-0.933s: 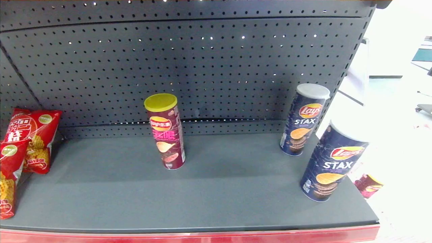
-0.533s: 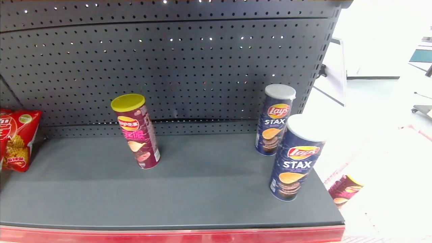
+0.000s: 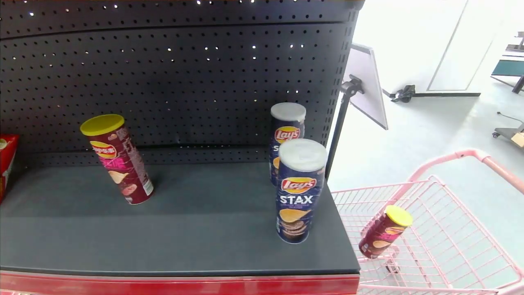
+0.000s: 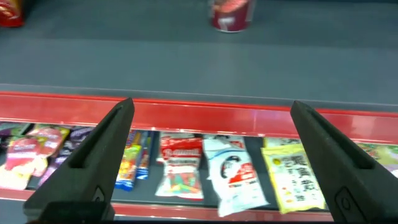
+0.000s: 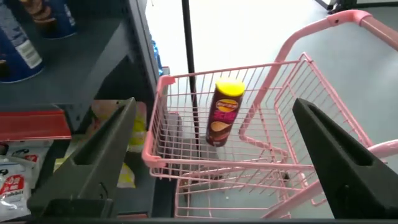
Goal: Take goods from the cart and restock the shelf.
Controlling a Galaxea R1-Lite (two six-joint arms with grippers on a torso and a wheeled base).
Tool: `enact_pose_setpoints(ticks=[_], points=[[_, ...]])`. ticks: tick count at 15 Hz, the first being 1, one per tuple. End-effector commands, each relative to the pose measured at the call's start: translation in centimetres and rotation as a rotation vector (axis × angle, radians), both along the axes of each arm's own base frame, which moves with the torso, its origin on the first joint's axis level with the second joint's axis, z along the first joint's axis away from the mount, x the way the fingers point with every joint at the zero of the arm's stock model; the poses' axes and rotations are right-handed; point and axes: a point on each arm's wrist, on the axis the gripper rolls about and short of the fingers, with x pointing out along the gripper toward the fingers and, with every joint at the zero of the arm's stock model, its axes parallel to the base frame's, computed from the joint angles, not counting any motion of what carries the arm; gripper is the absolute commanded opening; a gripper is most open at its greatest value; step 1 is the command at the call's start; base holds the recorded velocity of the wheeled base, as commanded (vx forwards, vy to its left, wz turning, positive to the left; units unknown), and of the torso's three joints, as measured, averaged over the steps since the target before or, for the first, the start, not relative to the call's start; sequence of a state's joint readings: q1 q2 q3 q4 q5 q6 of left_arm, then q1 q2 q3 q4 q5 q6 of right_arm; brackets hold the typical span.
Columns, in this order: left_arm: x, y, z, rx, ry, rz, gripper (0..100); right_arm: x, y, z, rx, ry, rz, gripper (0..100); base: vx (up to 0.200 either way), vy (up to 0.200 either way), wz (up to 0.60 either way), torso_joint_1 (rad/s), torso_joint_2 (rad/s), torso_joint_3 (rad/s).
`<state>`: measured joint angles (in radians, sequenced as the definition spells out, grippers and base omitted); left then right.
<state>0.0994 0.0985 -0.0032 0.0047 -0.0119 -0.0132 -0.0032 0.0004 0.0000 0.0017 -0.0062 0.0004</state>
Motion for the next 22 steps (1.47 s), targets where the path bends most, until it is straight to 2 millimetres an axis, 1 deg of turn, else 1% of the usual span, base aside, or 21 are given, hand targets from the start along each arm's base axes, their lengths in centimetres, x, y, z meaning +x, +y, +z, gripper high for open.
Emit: enact_pose_setpoints(ticks=[1,10,22], points=[[0.01,0.00,0.00,-0.001,0.001,0.000,100,0.00,0.00,0.00,0.000,-0.001,0.000,100,0.000,-0.200,0.00,-0.002,0.00,-0.002],[0.01,0.00,0.00,-0.001,0.001,0.000,100,0.00,0.00,0.00,0.000,-0.001,0.000,100,0.000,-0.200,0.00,0.002,0.00,0.003],[0.01,0.00,0.00,0.001,0.001,0.000,100,0.00,0.00,0.00,0.000,-0.001,0.000,100,0.000,0.000,0.00,0.000,0.00,0.000]])
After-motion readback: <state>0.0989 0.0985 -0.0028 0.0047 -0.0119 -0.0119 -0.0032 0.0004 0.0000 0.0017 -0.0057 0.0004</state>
